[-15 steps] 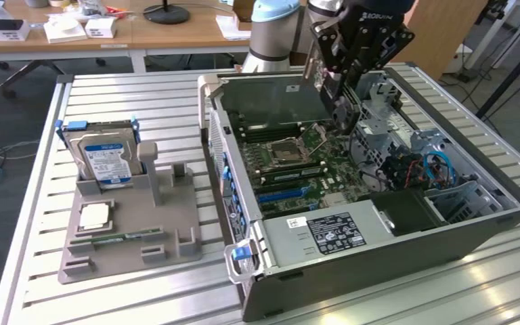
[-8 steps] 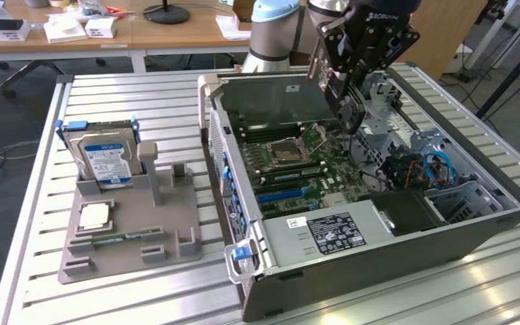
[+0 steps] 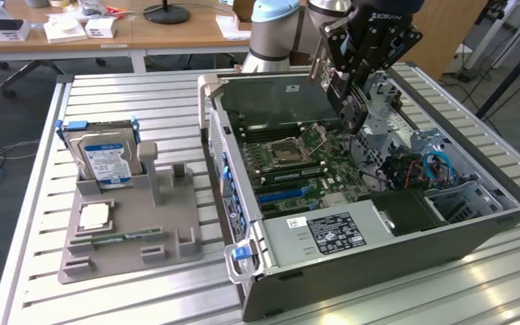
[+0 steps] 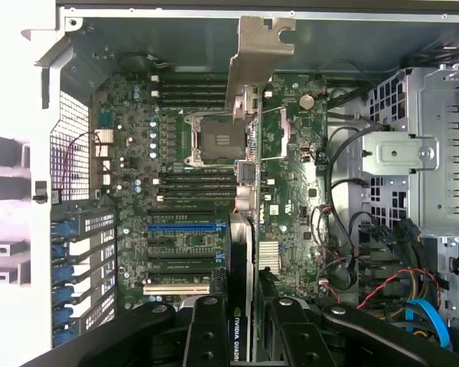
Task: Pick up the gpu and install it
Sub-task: 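Insert the gpu into the slot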
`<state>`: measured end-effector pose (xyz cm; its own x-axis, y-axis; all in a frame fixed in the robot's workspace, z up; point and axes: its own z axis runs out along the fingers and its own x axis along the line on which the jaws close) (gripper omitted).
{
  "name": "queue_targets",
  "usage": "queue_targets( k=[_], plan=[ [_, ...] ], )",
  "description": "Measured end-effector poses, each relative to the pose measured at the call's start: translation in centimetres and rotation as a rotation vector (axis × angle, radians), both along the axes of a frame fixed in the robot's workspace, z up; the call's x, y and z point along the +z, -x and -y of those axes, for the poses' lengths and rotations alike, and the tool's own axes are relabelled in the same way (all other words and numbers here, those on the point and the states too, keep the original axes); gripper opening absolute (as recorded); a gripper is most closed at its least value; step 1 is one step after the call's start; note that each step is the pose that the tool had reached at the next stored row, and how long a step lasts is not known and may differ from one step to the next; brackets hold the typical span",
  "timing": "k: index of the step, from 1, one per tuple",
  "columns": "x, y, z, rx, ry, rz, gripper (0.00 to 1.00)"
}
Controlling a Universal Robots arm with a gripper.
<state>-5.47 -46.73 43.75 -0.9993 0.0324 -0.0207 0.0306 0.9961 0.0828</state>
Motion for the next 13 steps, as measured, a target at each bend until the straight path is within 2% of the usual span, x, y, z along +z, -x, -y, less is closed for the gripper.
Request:
queue_targets(
  k=[9, 13],
  plan=[
    [0.00, 0.00, 0.00, 0.001, 0.0000, 0.0001, 0.26],
    [0.00, 0.00, 0.00, 0.019, 0.0002, 0.0000, 0.26]
  ],
)
